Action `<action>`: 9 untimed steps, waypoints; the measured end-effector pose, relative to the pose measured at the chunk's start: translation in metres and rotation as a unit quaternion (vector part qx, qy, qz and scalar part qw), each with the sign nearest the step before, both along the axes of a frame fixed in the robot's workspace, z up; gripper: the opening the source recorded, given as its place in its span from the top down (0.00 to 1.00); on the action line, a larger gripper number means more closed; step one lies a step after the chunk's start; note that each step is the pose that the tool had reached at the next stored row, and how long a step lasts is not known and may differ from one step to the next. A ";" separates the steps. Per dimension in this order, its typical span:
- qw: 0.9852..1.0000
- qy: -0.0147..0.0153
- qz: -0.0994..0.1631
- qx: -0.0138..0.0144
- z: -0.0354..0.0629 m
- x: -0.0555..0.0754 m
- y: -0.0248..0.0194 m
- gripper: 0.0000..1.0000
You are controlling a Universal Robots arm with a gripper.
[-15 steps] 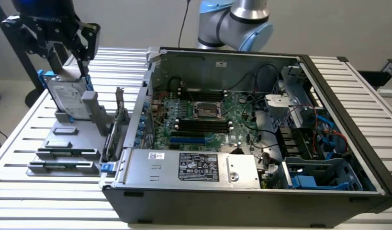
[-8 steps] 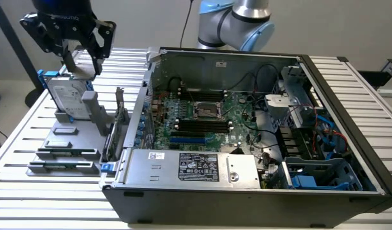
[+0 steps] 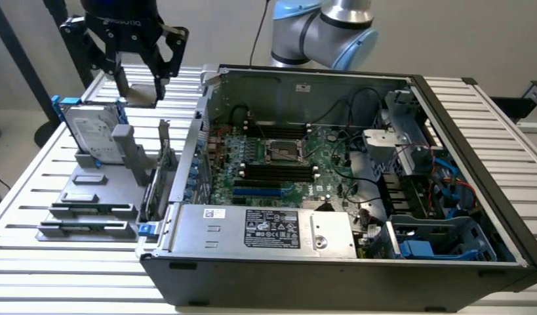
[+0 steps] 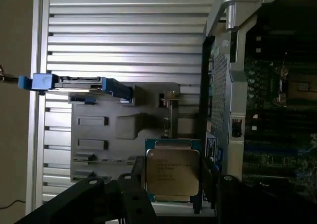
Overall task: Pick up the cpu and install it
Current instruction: 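Pick up the cpu and move it towards the insertion slot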
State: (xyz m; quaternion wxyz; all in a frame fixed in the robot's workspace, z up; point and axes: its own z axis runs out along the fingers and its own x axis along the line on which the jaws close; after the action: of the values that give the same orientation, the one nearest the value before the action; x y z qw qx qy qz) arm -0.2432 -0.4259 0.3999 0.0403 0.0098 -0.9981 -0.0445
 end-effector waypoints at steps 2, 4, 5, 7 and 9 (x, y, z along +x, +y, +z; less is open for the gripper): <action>1.000 0.000 0.000 0.003 0.0006 0.009 0.0000 0.46; 1.000 0.000 0.000 0.006 0.0010 0.018 0.0000 0.46; 1.000 0.000 0.000 0.008 0.0012 0.023 0.0000 0.46; 1.000 0.000 0.000 0.012 0.0012 0.032 0.0000 0.46; 1.000 0.000 0.000 0.015 0.0013 0.041 0.0000 0.46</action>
State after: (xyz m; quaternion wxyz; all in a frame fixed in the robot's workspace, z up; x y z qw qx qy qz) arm -0.2020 -0.4259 0.4011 0.0401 0.0104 -0.9974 -0.0595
